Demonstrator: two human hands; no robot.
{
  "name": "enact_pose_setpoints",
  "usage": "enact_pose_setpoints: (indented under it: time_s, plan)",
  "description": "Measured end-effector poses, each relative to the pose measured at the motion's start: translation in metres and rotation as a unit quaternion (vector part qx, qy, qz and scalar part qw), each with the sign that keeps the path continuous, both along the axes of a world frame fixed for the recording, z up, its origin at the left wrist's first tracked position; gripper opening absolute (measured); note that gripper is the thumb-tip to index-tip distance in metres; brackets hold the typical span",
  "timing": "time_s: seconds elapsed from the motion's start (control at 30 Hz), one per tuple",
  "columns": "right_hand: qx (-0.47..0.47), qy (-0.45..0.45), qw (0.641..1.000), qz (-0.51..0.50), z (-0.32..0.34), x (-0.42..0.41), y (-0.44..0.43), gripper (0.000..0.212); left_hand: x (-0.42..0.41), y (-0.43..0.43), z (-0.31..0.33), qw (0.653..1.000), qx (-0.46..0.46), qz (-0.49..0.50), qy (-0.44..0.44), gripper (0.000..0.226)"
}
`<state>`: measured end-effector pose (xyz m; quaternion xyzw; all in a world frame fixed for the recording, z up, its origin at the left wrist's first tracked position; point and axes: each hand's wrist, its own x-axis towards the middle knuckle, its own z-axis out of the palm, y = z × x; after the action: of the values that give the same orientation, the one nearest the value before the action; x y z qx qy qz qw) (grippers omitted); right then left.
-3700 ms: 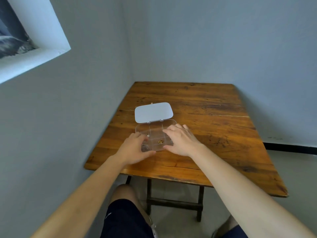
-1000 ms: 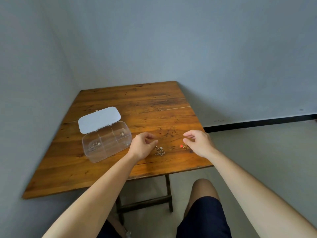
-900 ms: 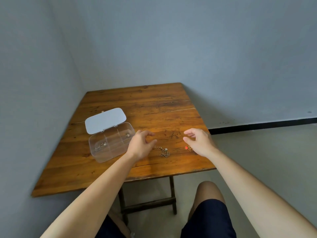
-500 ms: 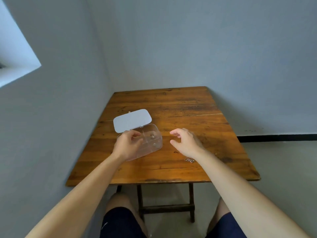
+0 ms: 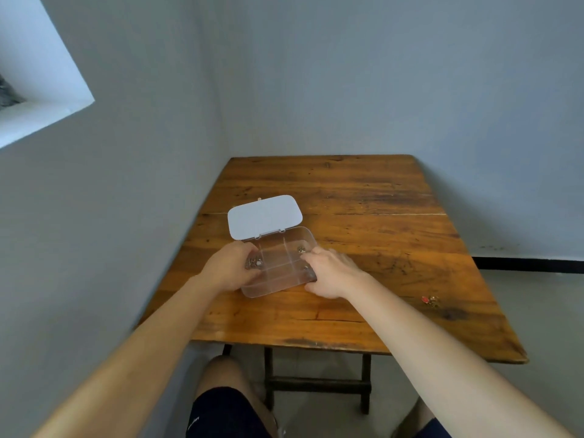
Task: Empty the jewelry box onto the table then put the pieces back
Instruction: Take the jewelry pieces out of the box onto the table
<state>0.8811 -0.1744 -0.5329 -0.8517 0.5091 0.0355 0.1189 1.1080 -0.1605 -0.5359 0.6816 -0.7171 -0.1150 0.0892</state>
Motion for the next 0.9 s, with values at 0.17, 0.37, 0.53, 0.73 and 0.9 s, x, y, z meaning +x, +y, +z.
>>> enact_pose_setpoints:
  time_s: [0.17,0.37,0.53,0.73,0.9]
  plan:
    - [-0.012,0.032,0.999,0.023,-0.003,0.001,-0.002,0.049,-0.007,-0.015,-0.013,0.987,0.070,-0.041,-0.136,0.036]
    - [0.002,0.000,1.000,0.019,-0.003,-0.001,-0.007,0.036,-0.009,-0.017,-0.025,0.993,0.040,-0.031,-0.106,0.038]
    - [0.022,-0.014,1.000,0.012,-0.003,0.000,-0.009,0.021,-0.005,-0.012,-0.026,0.999,0.028,-0.007,-0.019,0.014]
    - [0.031,-0.068,0.997,0.001,-0.011,0.001,-0.006,0.021,-0.005,-0.007,-0.024,0.998,0.020,0.012,0.053,0.016]
    - [0.056,-0.134,0.989,-0.016,-0.015,-0.004,-0.006,0.021,-0.006,-0.004,-0.025,0.998,0.002,0.024,0.064,0.019]
